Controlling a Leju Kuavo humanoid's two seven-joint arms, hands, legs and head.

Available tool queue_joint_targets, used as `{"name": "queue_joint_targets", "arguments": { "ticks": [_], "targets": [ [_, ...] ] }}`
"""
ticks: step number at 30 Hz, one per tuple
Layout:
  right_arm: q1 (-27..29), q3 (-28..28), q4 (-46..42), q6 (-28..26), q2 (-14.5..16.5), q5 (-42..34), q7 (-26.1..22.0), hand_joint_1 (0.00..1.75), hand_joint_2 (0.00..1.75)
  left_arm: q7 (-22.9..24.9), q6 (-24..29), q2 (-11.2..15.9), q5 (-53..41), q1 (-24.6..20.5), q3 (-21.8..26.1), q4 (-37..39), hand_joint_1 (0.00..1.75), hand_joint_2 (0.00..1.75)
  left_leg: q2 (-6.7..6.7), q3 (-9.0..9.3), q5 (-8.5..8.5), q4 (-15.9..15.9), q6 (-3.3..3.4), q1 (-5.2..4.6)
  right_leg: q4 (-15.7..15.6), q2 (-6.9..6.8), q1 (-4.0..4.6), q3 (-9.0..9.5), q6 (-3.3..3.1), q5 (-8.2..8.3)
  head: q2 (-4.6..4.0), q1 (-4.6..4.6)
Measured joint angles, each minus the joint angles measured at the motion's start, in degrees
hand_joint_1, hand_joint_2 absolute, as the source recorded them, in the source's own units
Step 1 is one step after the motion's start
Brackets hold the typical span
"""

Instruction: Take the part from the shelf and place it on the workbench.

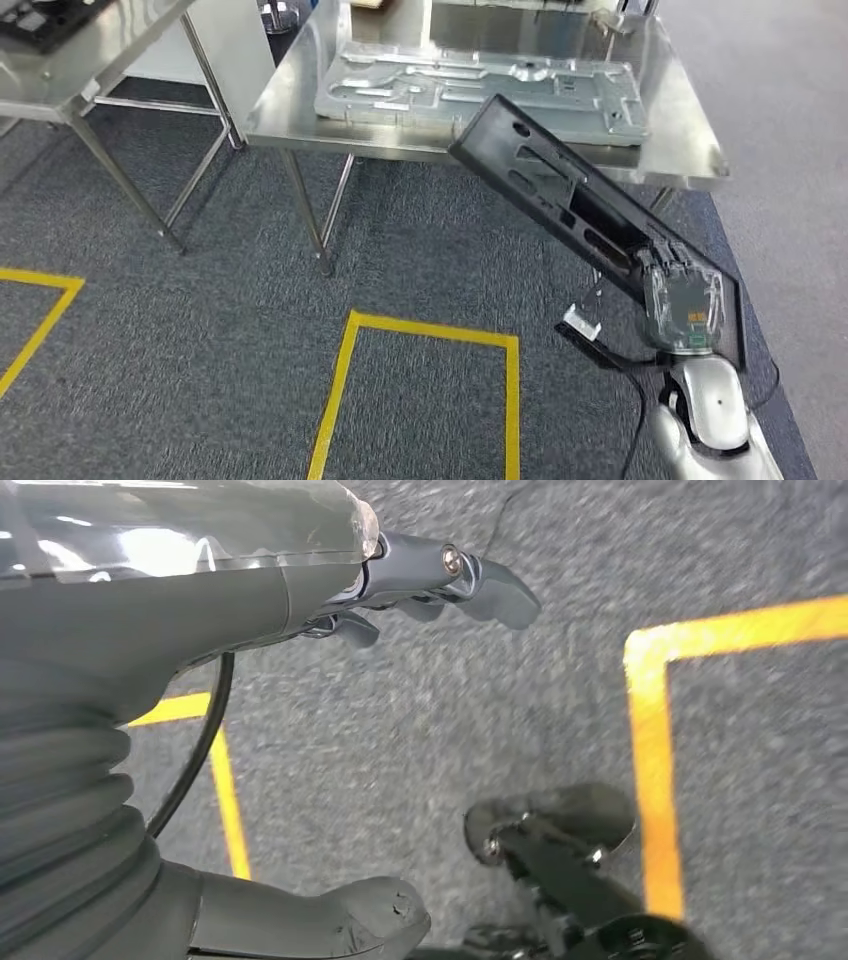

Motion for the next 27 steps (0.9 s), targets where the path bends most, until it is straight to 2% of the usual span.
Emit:
{"name": "queue_joint_targets", "arguments": {
  "ticks": [2,3,4,5,6,8,9,10,11,12,13,14,15,16,18,19,21,24,26,27],
  "targets": [
    [-2.5,0.3,2.0,1.3,0.7,2.7,1.0,1.75,1.75,-0.4,0.1,0.0,-0.3,-0.1,-0.6,0.0,0.0,1.75,-0.12,0.33,-0.56,-0.1,1.54,-0.21,0.6,-0.13,0.04,-0.02,0.87,0.12,0.0,0.0],
    [-3.6,0.4,2.8,2.0,1.4,3.8,1.2,1.75,1.75,-0.5,0.1,0.0,-0.4,-0.1,-0.8,0.0,0.0,1.75,-0.19,0.84,-0.75,-0.5,2.02,-0.14,1.9,-0.25,-0.03,-0.55,1.17,0.74,0.0,0.01],
    [-4.8,0.6,3.6,2.7,2.3,4.6,1.5,1.75,1.75,-0.5,0.1,0.0,-0.5,-0.2,-1.0,0.0,0.0,1.75,-0.23,1.55,-1.02,-0.9,2.43,-0.06,4.1,-0.36,-0.07,-1.79,1.4,1.45,0.0,0.02],
    [-5.9,0.8,4.5,3.7,3.5,5.4,1.6,1.75,1.75,-0.5,0.1,0.0,-0.6,-0.2,-1.1,0.0,0.0,1.75,-0.26,2.42,-1.3,-1.5,2.73,0.03,7.1,-0.49,-0.07,-3.81,1.52,1.84,0.0,0.02],
    [-6.9,1.0,5.4,4.7,4.8,6.1,1.8,1.75,1.75,-0.5,0.1,0.1,-0.7,-0.3,-1.2,0.0,0.0,1.75,-0.25,3.3,-1.66,-2.0,2.93,0.02,10.2,-0.61,-0.05,-6.28,1.54,1.69,0.0,0.03],
    [-8.6,1.5,7.2,7.0,7.6,7.0,1.9,1.75,1.75,-0.5,0.1,0.1,-0.8,-0.3,-1.3,0.0,0.0,1.75,-0.24,5.18,-2.65,-2.8,3.04,-0.04,14.7,-0.64,0.07,-11.29,1.46,-0.57,0.0,0.02],
    [-9.3,1.8,8.2,8.0,9.0,7.4,1.9,1.75,1.75,-0.5,0.1,0.1,-0.8,-0.3,-1.4,0.0,0.0,1.75,-0.25,6.24,-3.3,-3.1,3.0,-0.06,15.2,-0.64,0.14,-13.15,1.36,-1.7,0.0,0.02],
    [-10.0,2.2,9.2,9.0,10.4,7.6,1.9,1.75,1.75,-0.5,0.1,0.1,-0.8,-0.3,-1.4,0.0,0.0,1.75,-0.26,7.37,-4.04,-3.2,2.94,-0.07,14.4,-0.64,0.23,-14.38,1.21,-2.13,0.0,0.02],
    [-10.6,2.6,10.1,9.7,11.7,7.8,1.8,1.75,1.75,-0.5,0.0,0.1,-0.7,-0.3,-1.4,0.0,0.0,1.75,-0.25,8.59,-4.86,-3.4,2.83,-0.07,12.3,-0.65,0.35,-14.99,0.94,-1.2,0.0,0.02],
    [-11.2,3.1,11.0,10.2,12.8,7.8,1.8,1.75,1.75,-0.5,0.0,0.1,-0.7,-0.2,-1.4,0.0,0.0,1.75,-0.24,9.66,-5.73,-3.6,2.71,-0.07,9.1,-0.69,0.53,-15.1,0.52,1.7,0.0,0.03],
    [-11.7,3.6,11.8,10.5,13.8,7.9,1.8,1.75,1.75,-0.6,-0.1,0.1,-0.6,-0.3,-1.4,0.0,0.0,1.75,-0.23,10.77,-6.59,-3.6,2.53,-0.09,5.7,-0.71,0.81,-15.11,0.05,5.86,0.0,0.01],
    [-12.2,4.1,12.5,10.8,14.7,7.9,1.7,1.75,1.75,-0.7,-0.1,0.0,-0.6,-0.3,-1.4,0.1,0.0,1.75,-0.28,11.64,-7.41,-3.9,2.2,-0.16,3.2,-0.73,1.16,-14.96,-0.36,9.27,0.0,0.01],
    [-12.5,4.6,13.0,11.1,15.5,7.8,1.7,1.75,1.75,-0.7,-0.1,0.0,-0.5,-0.4,-1.4,0.1,0.0,1.75,-0.32,12.46,-8.06,-4.4,1.8,-0.23,1.6,-0.66,1.5,-14.76,-0.7,11.76,0.0,-0.01],
    [-12.9,5.1,13.4,11.5,16.1,7.8,1.8,1.75,1.75,-0.8,-0.1,0.0,-0.4,-0.5,-1.4,0.1,0.0,1.75,-0.36,13.37,-8.2,-4.6,1.31,-0.29,1.0,-0.51,1.74,-14.47,-0.97,12.37,0.0,-0.02],
    [-13.9,6.3,13.9,12.1,16.7,7.6,1.8,1.75,1.75,-0.9,-0.1,0.2,-0.2,-0.6,-1.4,0.1,0.0,1.75,-0.38,13.84,-7.24,-3.6,0.41,-0.28,0.6,-0.06,1.68,-12.96,-1.59,11.16,0.0,-0.04],
    [-14.4,6.9,14.1,12.3,16.6,7.5,1.8,1.75,1.75,-0.9,-0.1,0.2,-0.1,-0.6,-1.4,0.1,0.0,1.75,-0.38,12.99,-6.28,-1.4,0.14,-0.22,0.2,0.09,1.53,-12.0,-2.01,10.54,0.0,-0.03],
    [-15.0,7.6,14.3,12.4,16.3,7.4,1.8,1.75,1.75,-0.9,-0.1,0.3,-0.1,-0.7,-1.4,0.1,0.0,1.75,-0.38,10.92,-5.16,2.6,-0.05,-0.13,-0.2,0.22,1.33,-10.65,-2.51,9.85,0.0,-0.02],
    [-15.2,7.9,14.4,12.4,15.9,7.3,1.8,1.75,1.75,-0.9,-0.1,0.3,0.0,-0.8,-1.4,0.1,0.0,1.75,-0.39,9.69,-4.95,4.5,-0.05,-0.14,-0.3,0.18,1.36,-10.21,-2.75,9.53,0.0,-0.04],
    [-15.3,8.4,14.6,12.6,15.5,7.2,1.7,1.75,1.75,-0.9,-0.1,0.3,0.1,-0.7,-1.4,0.1,0.0,1.75,-0.4,6.88,-6.09,7.8,-0.06,-0.14,-0.3,0.21,1.45,-9.39,-2.99,8.79,0.0,-0.05],
    [-15.4,9.1,14.8,12.8,14.8,7.1,1.6,1.75,1.75,-0.9,-0.1,0.3,0.2,-0.5,-1.4,0.1,0.0,1.75,-0.4,4.07,-8.69,9.6,-0.03,-0.18,-0.3,0.36,1.54,-8.13,-3.1,7.71,0.0,-0.04]
  ]
}}
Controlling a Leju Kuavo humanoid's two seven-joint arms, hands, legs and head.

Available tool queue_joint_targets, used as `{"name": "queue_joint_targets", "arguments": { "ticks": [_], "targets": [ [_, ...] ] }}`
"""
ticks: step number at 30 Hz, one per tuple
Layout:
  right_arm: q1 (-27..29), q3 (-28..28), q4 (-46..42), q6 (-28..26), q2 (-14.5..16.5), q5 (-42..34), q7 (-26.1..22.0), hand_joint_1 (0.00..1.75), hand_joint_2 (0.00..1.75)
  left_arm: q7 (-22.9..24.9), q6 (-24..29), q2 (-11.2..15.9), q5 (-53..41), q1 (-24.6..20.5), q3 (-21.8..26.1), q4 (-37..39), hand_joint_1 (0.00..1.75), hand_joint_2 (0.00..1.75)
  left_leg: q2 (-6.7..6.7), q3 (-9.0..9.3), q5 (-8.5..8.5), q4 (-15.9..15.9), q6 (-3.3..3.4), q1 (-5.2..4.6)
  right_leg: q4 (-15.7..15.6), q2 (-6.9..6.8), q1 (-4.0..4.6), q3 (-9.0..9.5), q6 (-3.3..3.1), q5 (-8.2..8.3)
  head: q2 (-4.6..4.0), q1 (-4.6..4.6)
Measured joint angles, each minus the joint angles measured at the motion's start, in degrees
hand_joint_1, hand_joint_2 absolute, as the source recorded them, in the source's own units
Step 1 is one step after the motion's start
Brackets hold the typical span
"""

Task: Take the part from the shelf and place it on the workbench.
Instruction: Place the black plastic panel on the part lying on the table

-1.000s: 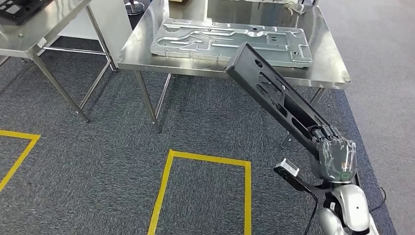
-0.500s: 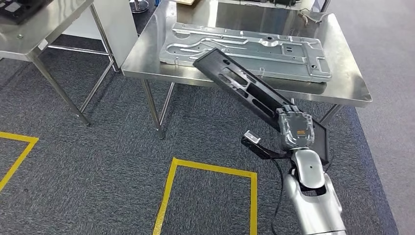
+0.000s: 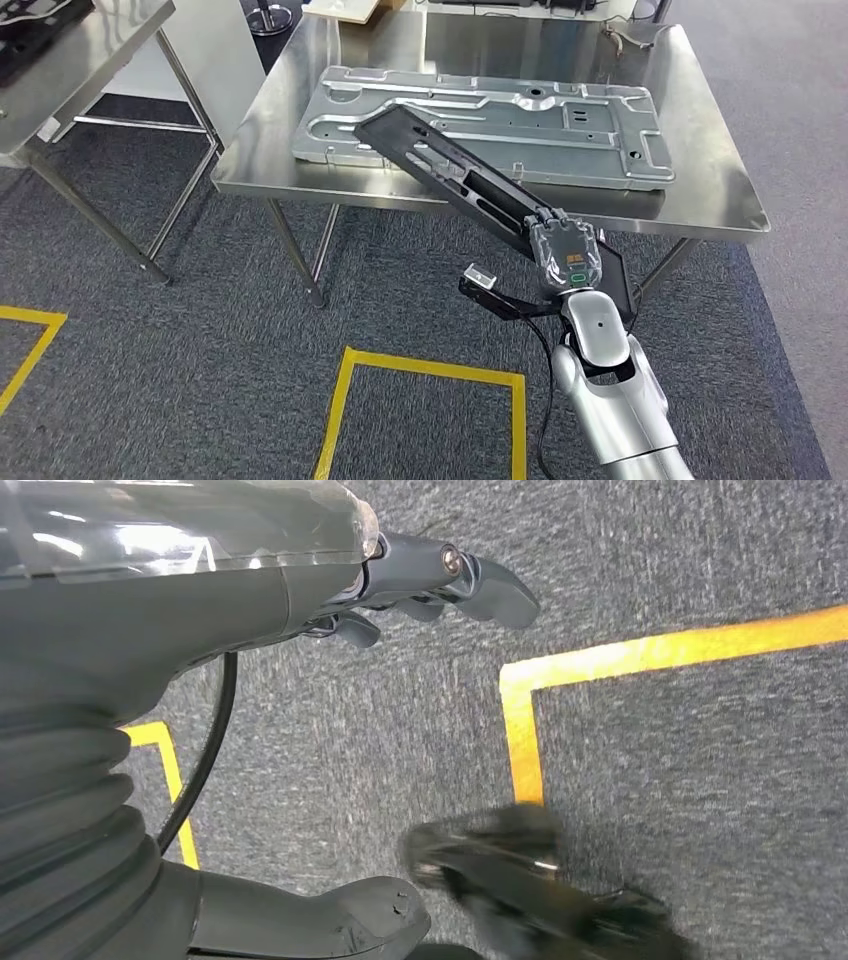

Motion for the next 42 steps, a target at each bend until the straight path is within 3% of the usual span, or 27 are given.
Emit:
{"name": "queue_joint_targets", "arguments": {
  "ticks": [2,3,6,7,9,10,12,15,16,17,18,20,21,22,23,25,27,28,30,31,32,33,36,37,38,40,42],
  "targets": [
    [0.0,1.4,0.5,0.3,-1.8,-0.2,-0.4,1.75,1.75,0.0,0.0,0.1,0.1,0.4,0.0,0.0,0.0,1.75,-0.01,-4.93,-4.04,0.2,0.36,-0.17,0.0,0.31,0.29,3.24,-0.08,-2.65,0.0,0.0],
    [0.0,2.1,0.8,0.5,-2.8,-0.2,-0.6,1.75,1.75,0.0,0.0,0.1,0.1,0.6,0.0,0.0,0.0,1.75,-0.02,-6.48,-3.41,-2.1,0.79,-0.33,0.0,0.41,0.48,5.04,-0.06,-4.08,0.0,0.01],
    [-0.1,3.1,1.3,0.8,-4.6,-0.3,-0.8,1.75,1.75,0.0,-0.1,0.2,0.2,1.0,0.0,0.0,0.0,1.75,-0.31,-7.17,10.01,-9.4,2.11,-1.1,0.2,0.61,0.84,8.02,0.44,-7.13,0.0,0.02],
    [-0.2,3.4,1.5,0.9,-4.9,-0.3,-0.9,1.75,1.75,0.0,-0.1,0.3,0.2,1.1,0.1,0.0,0.0,1.75,-0.42,-6.95,12.37,-10.3,2.37,-1.27,0.4,0.74,0.88,8.61,0.74,-7.73,0.0,0.02],
    [-0.8,3.7,1.3,1.3,-5.4,-0.3,-1.1,1.75,1.75,-0.1,-0.2,0.3,0.3,0.8,0.1,0.0,0.0,1.75,-0.44,-5.76,12.07,-10.8,2.79,-1.24,2.1,0.76,0.88,8.67,1.38,-7.58,0.0,0.02],
    [-1.1,3.8,1.1,1.4,-5.6,-0.4,-1.3,1.75,1.75,-0.2,-0.2,0.3,0.3,0.5,0.1,0.0,0.0,1.75,-0.4,-5.0,11.67,-11.3,3.06,-1.1,4.0,0.53,0.84,7.85,1.7,-6.88,0.0,0.0],
    [-1.9,4.2,0.9,1.6,-5.7,-0.5,-1.5,1.75,1.75,-0.3,-0.2,0.2,0.3,0.2,0.1,0.0,0.0,1.75,-0.3,-3.32,10.91,-12.2,3.45,-0.84,9.5,-0.1,0.59,4.25,2.46,-6.63,0.0,0.02],
    [-2.1,4.4,0.9,1.6,-5.4,-0.6,-1.6,1.75,1.75,-0.3,-0.2,0.3,0.3,0.2,0.1,0.0,0.0,1.75,-0.34,-0.88,8.94,-12.6,3.45,-0.59,15.9,-0.61,-0.35,-2.5,3.55,-10.89,0.0,0.02],
    [-2.1,4.5,0.9,1.7,-5.4,-0.6,-1.6,1.75,1.75,-0.3,-0.2,0.3,0.3,0.3,0.1,0.0,0.0,1.75,-0.41,0.07,8.11,-12.6,3.29,-0.43,15.9,-0.7,-0.69,-3.99,3.88,-12.12,0.0,0.02],
    [-2.1,4.5,0.9,1.7,-5.4,-0.6,-1.6,1.75,1.75,-0.3,-0.2,0.3,0.3,0.4,0.1,0.0,0.0,1.75,-0.49,1.17,7.21,-12.6,3.03,-0.24,14.6,-0.82,-0.98,-4.84,4.19,-12.21,0.0,0.02],
    [-2.1,4.6,0.9,1.7,-5.4,-0.6,-1.6,1.75,1.75,-0.3,-0.2,0.2,0.3,0.5,0.1,0.0,0.0,1.75,-0.56,2.41,6.21,-12.6,2.7,-0.02,11.9,-0.98,-1.23,-5.15,4.44,-10.55,0.0,0.02],
    [-2.1,4.6,1.0,2.0,-5.4,-0.8,-1.8,1.75,1.75,-0.3,-0.3,0.2,0.3,0.7,0.1,0.0,0.0,1.75,-0.66,4.71,4.16,-12.5,1.86,0.24,5.5,-1.46,-1.44,-5.2,4.51,-2.71,0.0,0.03],
    [-2.2,4.8,1.0,2.4,-5.4,-0.9,-1.9,1.75,1.75,-0.3,-0.3,0.2,0.3,0.6,0.1,0.0,0.0,1.75,-0.7,5.59,3.2,-12.5,1.35,0.2,3.5,-1.54,-1.34,-5.11,4.22,0.62,0.0,0.03],
    [-2.2,5.0,1.0,2.8,-5.4,-1.1,-2.1,1.75,1.75,-0.3,-0.3,0.2,0.3,0.6,0.1,0.0,0.0,1.75,-0.71,6.4,2.56,-12.7,0.85,0.14,2.6,-1.51,-1.21,-5.01,3.72,2.56,0.0,0.03],
    [-2.5,5.3,0.9,3.2,-5.4,-1.2,-2.2,1.75,1.75,-0.3,-0.4,0.2,0.4,0.4,0.1,0.0,0.0,1.75,-0.7,6.89,2.52,-12.5,0.35,0.11,2.6,-1.39,-1.05,-4.77,3.09,2.44,0.0,0.01],
    [-3.2,6.1,0.4,3.8,-5.8,-1.3,-2.4,1.75,1.75,-0.3,-0.5,0.2,0.4,0.1,0.1,0.0,0.0,1.75,-0.55,5.74,4.15,-9.8,-0.36,0.24,2.0,-1.01,-1.13,-3.47,1.88,1.57,0.0,-0.01],
    [-4.1,7.0,0.3,4.3,-6.7,-1.3,-2.6,1.75,1.75,-0.3,-0.5,0.2,0.5,-0.1,0.1,0.0,0.0,1.75,-0.44,1.7,5.68,-3.5,-0.59,0.36,1.1,-0.87,-1.12,-1.57,0.96,0.54,0.0,-0.02],
    [-4.3,7.6,0.4,4.6,-7.3,-1.3,-2.6,1.75,1.75,-0.3,-0.5,0.2,0.6,-0.2,0.1,0.0,0.0,1.75,-0.4,-0.67,5.11,-0.4,-0.59,0.34,0.8,-0.86,-0.98,-0.55,0.61,-0.15,0.0,-0.02],
    [-4.5,8.7,0.8,5.4,-8.2,-1.2,-2.8,1.75,1.75,-0.3,-0.5,0.2,0.7,-0.1,0.1,0.0,0.0,1.75,-0.4,-4.96,1.5,3.2,-0.44,0.22,0.6,-0.78,-0.66,1.47,0.2,-1.74,0.0,-0.02],
    [-4.6,9.3,1.1,5.7,-8.6,-1.1,-2.9,1.75,1.75,-0.3,-0.5,0.2,0.7,0.0,0.1,0.0,0.0,1.75,-0.4,-6.45,-0.12,3.2,-0.27,0.14,0.6,-0.7,-0.47,2.57,0.11,-2.61,0.0,-0.02],
    [-4.6,9.9,1.6,6.0,-8.8,-0.9,-3.1,1.75,1.75,-0.3,-0.5,0.2,0.7,0.1,0.1,0.0,0.0,1.75,-0.4,-7.37,-0.68,2.1,0.02,0.05,0.6,-0.62,-0.28,3.72,0.06,-3.51,0.0,-0.02],
    [-4.7,10.6,2.2,6.3,-9.1,-0.8,-3.2,1.75,1.75,-0.3,-0.5,0.2,0.7,0.2,0.1,0.0,0.0,1.75,-0.4,-7.8,0.46,-0.2,0.48,-0.11,0.5,-0.55,-0.06,4.96,0.05,-4.47,0.0,-0.02],
    [-5.2,12.4,4.4,7.1,-9.3,-0.4,-3.7,1.75,1.75,-0.2,-0.7,0.3,0.7,0.4,0.2,0.0,0.0,1.75,-0.34,-7.9,11.0,-8.9,2.13,-1.07,0.5,-0.46,0.41,7.79,0.34,-7.15,0.0,0.0],
    [-5.4,12.8,5.2,7.3,-9.3,-0.3,-3.8,1.75,1.75,-0.2,-0.8,0.4,0.7,0.4,0.2,0.0,0.0,1.75,-0.28,-7.77,13.2,-10.4,2.44,-1.38,0.4,-0.41,0.4,8.36,0.65,-7.75,0.0,0.0],
    [-5.6,13.2,5.8,7.5,-9.4,-0.3,-3.9,1.75,1.75,-0.1,-0.8,0.4,0.7,0.3,0.2,0.0,0.0,1.75,-0.23,-7.52,13.67,-11.0,2.66,-1.59,0.5,-0.38,0.4,8.8,1.01,-7.95,0.0,0.0],
    [-6.0,13.4,6.3,7.6,-9.4,-0.2,-4.0,1.75,1.75,-0.1,-0.8,0.4,0.7,0.1,0.2,0.0,0.0,1.75,-0.25,-6.05,12.89,-12.1,3.09,-1.55,1.5,-0.53,0.25,8.91,1.72,-7.4,0.0,-0.02],
    [-6.6,13.5,6.6,7.6,-9.4,-0.2,-3.9,1.75,1.75,-0.1,-0.8,0.4,0.7,0.0,0.2,0.0,0.0,1.75,-0.3,-4.0,12.25,-13.4,3.57,-1.23,6.2,-0.69,0.08,6.37,2.41,-6.31,0.0,-0.02]
  ]
}}
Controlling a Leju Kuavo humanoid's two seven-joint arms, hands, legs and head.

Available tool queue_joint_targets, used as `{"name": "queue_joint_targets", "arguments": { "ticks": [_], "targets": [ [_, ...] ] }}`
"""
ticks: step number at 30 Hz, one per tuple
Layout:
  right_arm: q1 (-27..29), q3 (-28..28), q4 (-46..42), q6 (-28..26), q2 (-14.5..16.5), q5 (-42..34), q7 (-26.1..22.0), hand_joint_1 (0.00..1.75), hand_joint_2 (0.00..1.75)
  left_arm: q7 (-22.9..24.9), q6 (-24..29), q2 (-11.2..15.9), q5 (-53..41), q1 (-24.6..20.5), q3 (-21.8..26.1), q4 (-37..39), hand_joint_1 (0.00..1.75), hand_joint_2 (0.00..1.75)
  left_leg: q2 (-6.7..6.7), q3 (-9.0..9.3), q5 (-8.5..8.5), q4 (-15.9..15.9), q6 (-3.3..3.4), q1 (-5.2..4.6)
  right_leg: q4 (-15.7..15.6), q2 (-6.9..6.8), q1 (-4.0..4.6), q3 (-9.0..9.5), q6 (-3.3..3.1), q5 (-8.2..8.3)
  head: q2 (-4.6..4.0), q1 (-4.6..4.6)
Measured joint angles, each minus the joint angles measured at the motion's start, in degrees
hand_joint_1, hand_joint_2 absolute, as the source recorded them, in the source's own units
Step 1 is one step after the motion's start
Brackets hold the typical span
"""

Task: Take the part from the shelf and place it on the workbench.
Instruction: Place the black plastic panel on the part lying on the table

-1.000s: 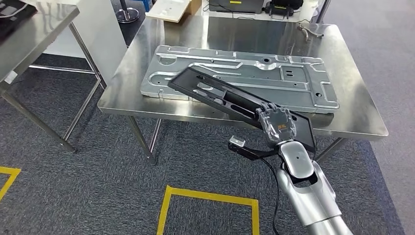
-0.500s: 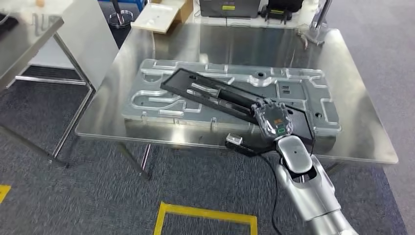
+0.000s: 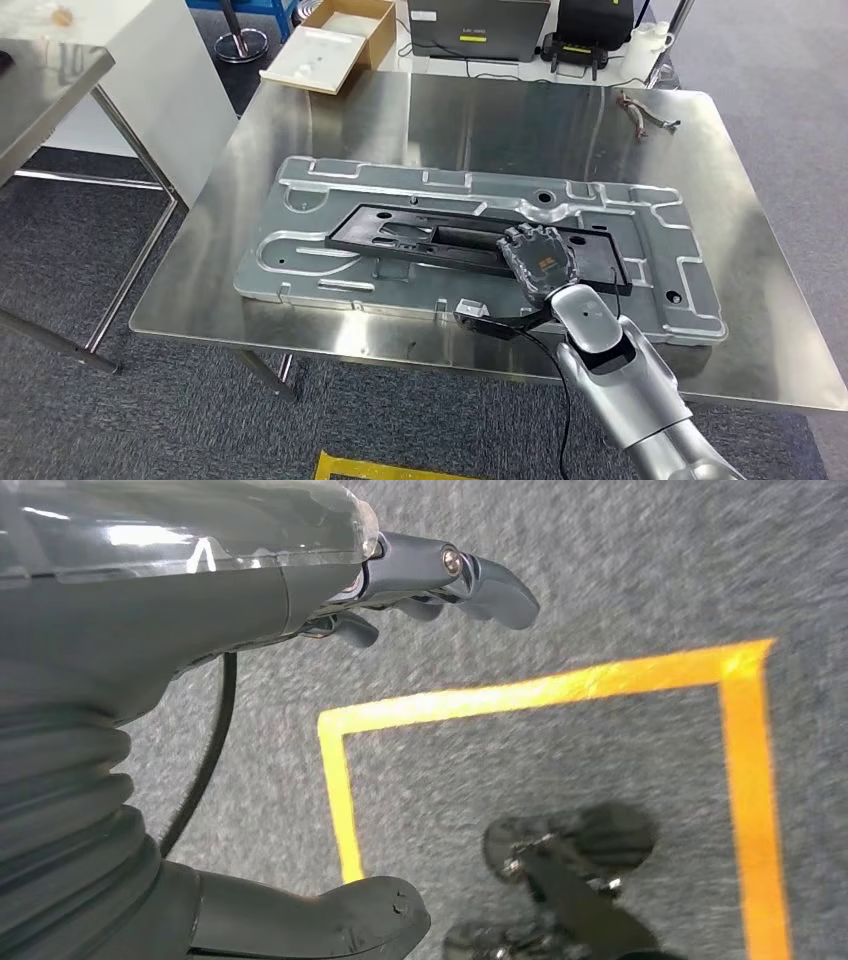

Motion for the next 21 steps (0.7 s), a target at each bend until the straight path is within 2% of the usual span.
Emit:
{"name": "queue_joint_targets", "arguments": {
  "ticks": [1,2,3,4,5,6,7,8,9,10,11,12,14,15,16,17,19,20,21],
  "targets": [
    [-0.2,0.1,0.2,0.0,0.0,0.0,0.0,1.75,1.75,0.0,0.0,0.0,0.0,0.0,0.0,0.0,0.0,1.75,0.01,0.97,-0.45,-0.5,0.11,0.16,3.3,-0.04,-0.19,-2.31,0.39,-0.19,0.0,0.01],
    [-0.2,0.1,0.4,0.0,0.1,0.0,0.0,1.75,1.75,0.0,0.0,0.0,0.0,-0.1,0.0,0.0,0.0,1.75,0.0,1.85,-1.06,-0.7,0.16,0.27,6.3,-0.06,-0.38,-4.88,0.81,-1.23,0.0,0.01],
    [-0.2,0.2,0.6,0.0,0.1,0.0,0.0,1.75,1.75,0.0,0.0,0.0,0.0,-0.1,0.0,0.0,0.0,1.75,-0.06,2.74,-1.78,-0.8,0.1,0.38,8.3,-0.1,-0.63,-7.24,1.2,-3.02,0.0,0.01],
    [-0.1,0.2,0.9,0.0,0.2,0.0,0.0,1.75,1.75,0.0,0.0,0.0,0.0,-0.1,0.0,0.0,0.0,1.75,-0.16,3.73,-2.6,-0.8,-0.04,0.49,9.0,-0.16,-0.9,-9.07,1.52,-4.87,0.0,0.01],
    [-0.1,0.2,1.1,0.0,0.2,0.0,0.0,1.75,1.75,0.0,0.0,0.0,0.0,0.0,0.0,0.0,0.0,1.75,-0.26,4.85,-3.49,-0.8,-0.23,0.63,8.4,-0.23,-1.16,-10.28,1.73,-6.01,0.0,0.01],
    [-0.1,0.3,1.3,0.0,0.2,0.0,0.0,1.75,1.75,0.0,0.0,0.0,0.0,0.1,0.0,0.0,0.0,1.75,-0.34,6.06,-4.45,-0.8,-0.49,0.79,6.5,-0.33,-1.39,-10.88,1.89,-5.61,0.0,0.01],
    [-0.1,0.3,1.5,0.0,0.2,0.0,0.0,1.75,1.75,0.0,0.0,0.0,0.0,0.1,0.0,0.0,0.0,1.75,-0.39,7.24,-5.44,-0.8,-0.83,0.93,3.5,-0.48,-1.61,-11.05,2.02,-3.17,0.0,0.01],
    [0.0,0.3,1.7,0.0,0.2,0.0,0.0,1.75,1.75,0.0,0.0,-0.1,0.0,0.2,0.0,0.0,0.0,1.75,-0.39,8.34,-6.43,-0.6,-1.23,1.0,0.0,-0.68,-1.74,-11.13,2.13,1.32,0.0,0.01],
    [0.0,0.4,2.0,0.1,0.2,0.0,0.0,1.75,1.75,0.0,0.0,-0.1,0.0,0.2,0.0,0.0,0.0,1.75,-0.47,9.05,-7.35,-0.6,-1.68,1.0,-2.6,-0.86,-1.73,-11.09,1.97,5.2,0.0,0.02],
    [0.0,0.5,2.1,0.0,0.2,0.0,0.0,1.75,1.75,0.0,0.0,-0.1,0.0,0.2,0.0,0.0,0.0,1.75,-0.49,9.54,-8.12,-0.7,-2.15,0.93,-4.3,-0.91,-1.61,-11.09,1.57,8.3,0.0,-0.02],
    [0.0,0.6,2.2,0.0,0.3,0.0,0.0,1.75,1.75,0.0,0.0,-0.1,0.0,0.1,0.1,0.0,0.0,1.75,-0.5,9.99,-8.57,-0.6,-2.59,0.9,-5.0,-0.87,-1.49,-11.08,0.98,9.74,0.0,-0.04],
    [-0.2,0.7,2.2,0.0,0.3,0.0,-0.1,1.75,1.75,0.0,0.0,-0.1,0.0,0.0,0.1,0.0,0.0,1.75,-0.53,10.03,-8.5,-0.3,-2.98,0.91,-4.9,-0.73,-1.37,-10.8,0.27,9.26,0.0,-0.05],
    [-0.7,0.8,2.0,0.2,0.3,0.0,-0.3,1.75,1.75,0.0,0.0,-0.1,-0.1,-0.3,0.1,0.0,0.0,1.75,-0.33,8.98,-7.32,2.7,-3.53,1.1,-5.3,-0.54,-1.46,-9.67,-0.78,8.5,0.0,-0.04],
    [-0.9,0.9,2.1,0.4,0.2,0.0,-0.5,1.75,1.75,0.0,0.0,-0.2,-0.1,-0.4,0.0,0.0,0.0,1.75,-0.24,7.31,-6.77,5.6,-3.71,1.19,-5.5,-0.53,-1.44,-8.86,-1.21,8.0,0.0,-0.05],
    [-1.1,1.2,2.2,0.6,0.0,0.0,-0.7,1.75,1.75,0.0,0.0,-0.2,-0.1,-0.5,0.1,0.0,0.0,1.75,-0.15,5.16,-7.01,9.0,-3.85,1.26,-5.7,-0.56,-1.4,-7.98,-1.54,7.51,0.0,-0.05],
    [-1.1,1.6,2.4,0.9,-0.3,0.0,-1.0,1.75,1.75,0.0,0.0,-0.2,-0.1,-0.5,0.1,0.0,0.0,1.75,-0.1,2.82,-8.21,12.2,-3.97,1.25,-5.8,-0.58,-1.28,-7.15,-1.8,6.93,0.0,-0.04],
    [-1.3,2.5,3.0,1.2,-0.6,-0.1,-1.4,1.75,1.75,0.1,0.1,-0.2,-0.4,-0.3,0.1,0.0,0.0,1.75,-0.09,-1.11,-12.57,15.8,-3.98,1.21,-5.8,-0.44,-1.06,-5.53,-2.05,5.78,0.0,-0.05],
    [-1.3,3.0,3.4,1.3,-0.7,-0.2,-1.6,1.75,1.75,0.2,0.1,-0.2,-0.5,-0.3,0.0,0.0,0.0,1.75,-0.09,-2.23,-14.19,15.8,-3.87,1.2,-5.8,-0.28,-0.97,-4.63,-2.08,5.12,0.0,-0.05],
    [-1.4,3.4,3.8,1.3,-0.7,-0.2,-1.9,1.75,1.75,0.2,0.1,-0.2,-0.6,-0.2,0.0,0.0,0.0,1.75,-0.09,-2.72,-14.25,14.3,-3.66,1.2,-5.8,-0.11,-0.88,-3.67,-2.07,4.45,0.0,-0.05]
  ]
}}
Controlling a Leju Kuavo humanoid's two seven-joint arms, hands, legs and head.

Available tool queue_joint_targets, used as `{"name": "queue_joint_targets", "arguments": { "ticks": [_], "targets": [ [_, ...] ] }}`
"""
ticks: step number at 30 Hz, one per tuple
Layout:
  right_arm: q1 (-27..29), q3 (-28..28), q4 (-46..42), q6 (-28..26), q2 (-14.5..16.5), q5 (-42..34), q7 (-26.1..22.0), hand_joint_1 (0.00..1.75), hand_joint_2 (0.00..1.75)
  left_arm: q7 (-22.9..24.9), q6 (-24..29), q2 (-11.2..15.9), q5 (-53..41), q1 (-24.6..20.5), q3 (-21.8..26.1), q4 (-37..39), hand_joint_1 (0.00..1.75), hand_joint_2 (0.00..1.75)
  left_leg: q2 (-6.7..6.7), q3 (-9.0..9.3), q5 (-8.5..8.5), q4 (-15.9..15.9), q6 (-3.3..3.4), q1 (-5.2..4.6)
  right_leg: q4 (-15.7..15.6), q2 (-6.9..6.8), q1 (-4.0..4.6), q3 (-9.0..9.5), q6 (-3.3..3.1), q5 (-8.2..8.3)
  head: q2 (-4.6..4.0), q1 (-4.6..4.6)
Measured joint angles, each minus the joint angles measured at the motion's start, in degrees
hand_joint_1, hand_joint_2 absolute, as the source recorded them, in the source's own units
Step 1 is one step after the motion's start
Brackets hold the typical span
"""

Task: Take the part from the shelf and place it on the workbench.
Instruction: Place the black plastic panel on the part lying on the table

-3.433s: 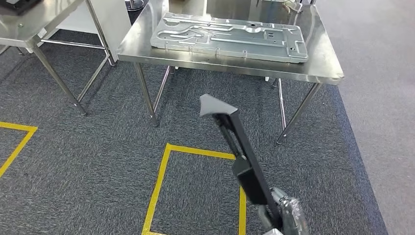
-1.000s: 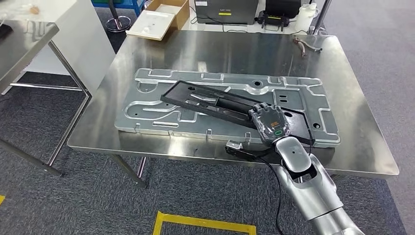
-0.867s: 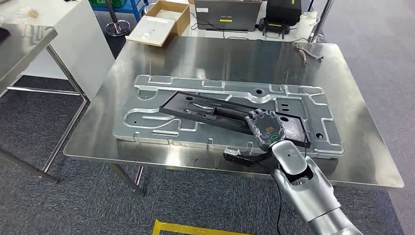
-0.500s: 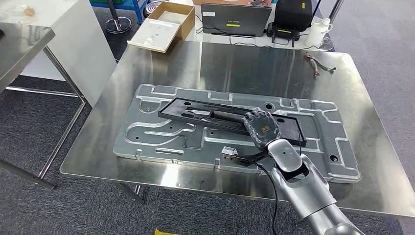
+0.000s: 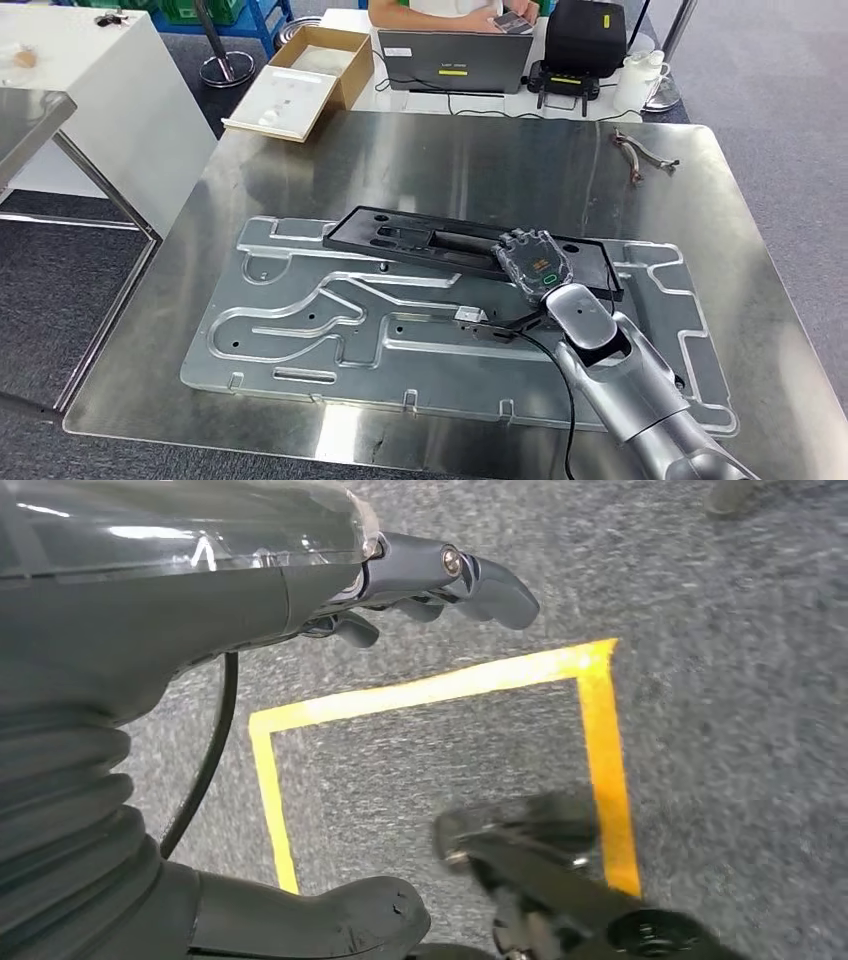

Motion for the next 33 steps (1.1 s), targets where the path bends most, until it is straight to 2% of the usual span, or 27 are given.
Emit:
{"name": "queue_joint_targets", "arguments": {
  "ticks": [1,3,4,5,7,9,10,12,13,14,15,16,18,19,21,23,24,25,26,28,29,30,31,33],
  "targets": [
    [-0.1,0.4,0.6,0.0,0.0,-0.1,-0.2,1.31,1.31,0.0,0.0,0.0,0.0,0.0,0.0,0.0,0.0,1.75,0.0,0.02,1.82,-2.7,0.3,-0.02,0.0,0.12,0.09,0.97,0.04,-0.69,0.0,0.01],
    [-0.2,1.2,2.1,0.0,0.0,-0.1,-0.5,0.44,0.44,0.0,0.0,0.0,0.0,0.0,0.0,0.0,0.0,1.75,0.05,0.58,8.97,-9.2,0.97,-0.26,0.2,0.37,0.27,2.4,0.3,-1.96,0.0,0.01],
    [-0.4,1.6,2.9,-0.1,0.0,-0.2,-0.6,0.0,0.0,0.1,0.0,0.0,-0.1,0.0,0.0,0.0,0.0,1.75,0.03,0.84,11.67,-11.2,1.21,-0.43,0.3,0.56,0.4,2.75,0.57,-2.5,0.0,0.01],
    [-0.5,2.0,3.7,-0.4,0.0,-0.3,-0.6,0.0,0.0,0.2,0.1,0.0,-0.1,0.0,0.0,0.0,0.0,1.75,-0.01,0.99,13.47,-12.1,1.41,-0.58,0.5,0.77,0.5,2.95,0.93,-2.98,0.0,0.01],
    [-0.5,2.3,5.2,-1.2,0.0,-0.7,-0.7,0.0,0.0,0.5,0.4,0.0,-0.3,-0.1,-0.1,0.0,0.0,0.87,-0.12,1.36,14.1,-12.1,1.81,-0.57,0.4,1.08,0.66,3.32,1.69,-3.68,0.0,0.01],
    [-0.4,2.4,6.4,-2.0,0.0,-1.1,-0.8,0.0,0.0,0.6,0.6,0.0,-0.4,-0.3,-0.2,0.0,0.0,0.0,-0.08,1.76,14.61,-12.8,2.35,-0.3,1.2,0.79,0.63,3.25,2.27,-4.74,0.0,0.02],
    [-0.4,2.4,7.0,-2.3,0.1,-1.2,-0.8,0.0,0.0,0.5,0.7,0.0,-0.2,-0.4,-0.2,0.0,0.0,0.0,-0.02,1.9,14.73,-13.1,2.6,-0.18,3.0,0.55,0.63,2.37,2.5,-5.96,0.0,0.02],
    [-0.3,2.4,8.1,-2.8,0.3,-1.5,-0.7,0.0,0.0,0.4,0.6,0.0,0.0,-0.4,-0.2,0.0,0.0,0.0,0.15,1.98,14.61,-13.3,2.97,-0.31,9.6,0.18,0.58,-1.22,2.77,-9.2,0.0,0.02],
    [-0.3,2.4,8.4,-3.0,0.4,-1.6,-0.7,0.0,0.0,0.2,0.5,0.0,0.2,-0.4,-0.2,0.0,0.0,0.0,0.23,2.02,14.49,-13.3,3.11,-0.4,12.8,0.16,0.57,-3.14,2.83,-10.23,0.0,0.02],
    [-0.2,2.3,8.7,-3.1,0.4,-1.7,-0.7,0.0,0.0,0.1,0.3,0.0,0.2,-0.3,-0.2,0.0,0.0,0.0,0.3,2.13,14.36,-13.3,3.2,-0.49,14.5,0.15,0.57,-4.36,2.82,-10.24,0.0,0.02],
    [-0.2,2.3,8.9,-3.1,0.4,-1.8,-0.7,0.0,0.0,0.0,0.2,0.0,0.2,-0.2,-0.2,0.0,0.0,0.0,0.33,2.28,14.24,-13.3,3.24,-0.57,14.1,0.14,0.59,-4.56,2.72,-9.11,0.0,0.03],
    [-0.2,2.3,9.0,-3.1,0.4,-1.8,-0.7,0.0,0.0,-0.1,0.1,0.0,0.3,-0.2,-0.2,0.0,0.0,0.0,0.31,2.48,14.14,-13.3,3.23,-0.66,11.6,0.15,0.65,-3.68,2.48,-7.09,0.0,0.02],
    [-0.3,2.2,9.1,-3.1,0.5,-1.8,-0.7,0.0,0.0,-0.3,-0.1,-0.1,0.5,-0.2,-0.2,0.0,0.0,0.0,0.26,2.85,13.99,-13.3,3.1,-0.86,4.2,0.2,0.95,-0.55,1.63,-3.14,0.0,0.01],
    [-0.3,2.1,9.1,-3.0,0.6,-1.8,-0.7,0.0,0.0,-0.3,-0.1,-0.2,0.6,-0.2,-0.2,0.0,0.0,0.0,0.21,2.98,13.92,-13.3,2.9,-0.92,1.6,0.22,1.12,0.57,1.22,-2.04,0.0,0.01],
    [-0.2,2.0,9.2,-2.8,1.0,-1.8,-0.7,0.0,0.0,-0.4,-0.2,-0.4,0.7,-0.2,-0.2,0.0,0.0,0.0,0.13,3.14,13.88,-13.4,2.26,-0.83,-0.2,0.23,1.52,1.14,0.65,-1.6,0.0,0.01],
    [0.0,2.0,9.2,-2.5,1.2,-1.8,-0.9,0.0,0.0,-0.4,-0.3,-0.4,0.9,-0.1,-0.2,0.0,0.0,0.0,0.04,3.1,14.04,-13.5,1.55,-0.78,-0.8,0.09,1.37,1.22,0.24,-0.77,0.0,0.01],
    [0.2,2.0,9.3,-2.4,1.3,-1.8,-0.9,0.0,0.0,-0.4,-0.3,-0.4,1.0,-0.1,-0.1,0.0,0.0,0.0,0.04,2.89,13.48,-13.0,1.23,-0.81,-1.1,0.0,1.11,1.23,0.05,-0.25,0.0,0.0],
    [0.3,2.0,9.3,-2.4,1.3,-1.8,-1.0,0.0,0.0,-0.4,-0.4,-0.5,1.2,0.0,-0.1,0.0,0.0,0.0,0.03,2.32,12.17,-11.5,0.91,-0.8,-1.5,-0.12,0.82,1.16,-0.13,0.32,0.0,0.0],
    [0.4,2.0,9.3,-2.4,1.3,-1.9,-1.0,0.0,0.0,-0.4,-0.5,-0.5,1.2,0.0,0.0,0.0,0.0,0.0,0.07,1.38,10.07,-8.9,0.62,-0.67,-1.7,-0.26,0.65,1.0,-0.23,0.63,0.0,0.0],
    [0.5,2.0,9.4,-2.4,1.3,-2.0,-1.1,0.0,0.0,-0.4,-0.7,-0.5,1.3,0.1,0.1,0.0,0.0,0.0,0.11,-0.88,5.8,-2.0,-0.01,-0.37,-1.7,-0.46,0.57,0.43,-0.4,0.97,0.0,0.0],
    [0.6,2.0,9.4,-2.4,1.3,-2.0,-1.0,0.0,0.0,-0.4,-0.9,-0.5,1.3,0.1,0.2,0.0,0.0,0.0,0.13,-1.43,4.73,0.4,-0.26,-0.23,-1.5,-0.55,0.53,0.13,-0.34,1.07,0.0,-0.01],
    [0.6,2.0,9.5,-2.3,1.3,-2.0,-1.0,0.0,0.0,-0.4,-1.0,-0.5,1.4,0.2,0.2,0.0,0.0,0.0,0.14,-1.04,4.72,0.9,-0.45,-0.1,-1.3,-0.61,0.46,-0.16,-0.25,1.16,0.0,-0.01],
    [0.6,1.9,9.6,-2.3,1.3,-2.1,-1.0,0.0,0.0,-0.4,-1.2,-0.5,1.4,0.3,0.3,0.0,0.0,0.0,0.17,0.43,5.66,-0.7,-0.6,0.03,-1.1,-0.64,0.36,-0.43,-0.13,1.24,0.0,-0.01],
    [0.4,1.8,9.7,-2.2,1.3,-2.1,-1.0,0.0,0.0,-0.4,-1.4,-0.5,1.5,0.2,0.3,0.0,0.0,0.0,0.31,5.1,8.1,-7.9,-0.71,0.23,-0.5,-0.63,0.25,-0.94,0.25,1.32,0.0,-0.01]
  ]
}}
